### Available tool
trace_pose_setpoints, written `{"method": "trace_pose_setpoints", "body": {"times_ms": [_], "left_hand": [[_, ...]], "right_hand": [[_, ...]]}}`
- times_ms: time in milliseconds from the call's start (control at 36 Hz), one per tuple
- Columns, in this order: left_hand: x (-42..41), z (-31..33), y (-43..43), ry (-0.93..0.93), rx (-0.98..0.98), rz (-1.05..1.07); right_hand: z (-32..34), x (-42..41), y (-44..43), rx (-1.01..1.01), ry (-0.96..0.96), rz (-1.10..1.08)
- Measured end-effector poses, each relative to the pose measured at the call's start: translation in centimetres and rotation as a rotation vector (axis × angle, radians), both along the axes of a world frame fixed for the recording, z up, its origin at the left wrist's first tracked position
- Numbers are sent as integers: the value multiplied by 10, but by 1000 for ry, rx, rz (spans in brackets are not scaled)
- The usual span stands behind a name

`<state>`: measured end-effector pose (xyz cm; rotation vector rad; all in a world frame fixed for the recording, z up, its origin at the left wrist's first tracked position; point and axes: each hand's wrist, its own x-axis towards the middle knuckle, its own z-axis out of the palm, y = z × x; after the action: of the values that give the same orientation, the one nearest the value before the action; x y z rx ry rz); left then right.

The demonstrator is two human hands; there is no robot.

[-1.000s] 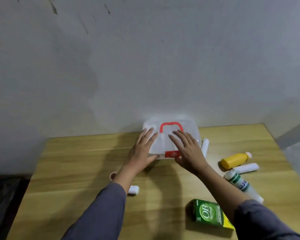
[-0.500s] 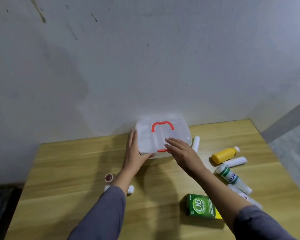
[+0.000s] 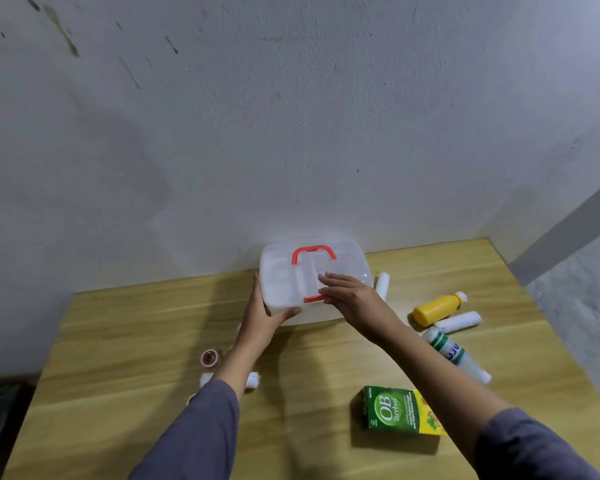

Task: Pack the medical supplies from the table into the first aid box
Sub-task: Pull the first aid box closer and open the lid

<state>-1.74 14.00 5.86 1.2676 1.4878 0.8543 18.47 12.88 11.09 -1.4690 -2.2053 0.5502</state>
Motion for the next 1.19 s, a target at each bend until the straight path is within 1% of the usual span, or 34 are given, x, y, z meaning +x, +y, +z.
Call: {"method": "trace_pose_setpoints", "body": {"times_ms": [111,278,389,472,528,611,806,972,1056,1194], "left_hand": [[1,1,-1,-7,5,6],[2,-1,-7,-62,-14,27],[2,4,-9,-24,35,-44],[0,8,-12,-46,15,-75],[-2,6,-15,-48,3,-92],[-3,3,-16,-35,38,-117],[8,4,-12,-8,110,-106],[6,1,-18,-12,3,-62],[6,0,-21,-19,-59,-56],[10,2,-25,-47,-91,-37]], "right_hand": [[4,-1,-3,7,5,1],[19,0,6,68,101,32],[37,6,23,176,150,45],[54,8,36,203,156,23],[63,8,45,208,156,-4],[73,8,57,221,160,-60],[75,16,88,261,141,-230],[73,40,101,237,137,-384],[67,51,103,213,198,-423],[69,49,109,118,387,-477]]}}
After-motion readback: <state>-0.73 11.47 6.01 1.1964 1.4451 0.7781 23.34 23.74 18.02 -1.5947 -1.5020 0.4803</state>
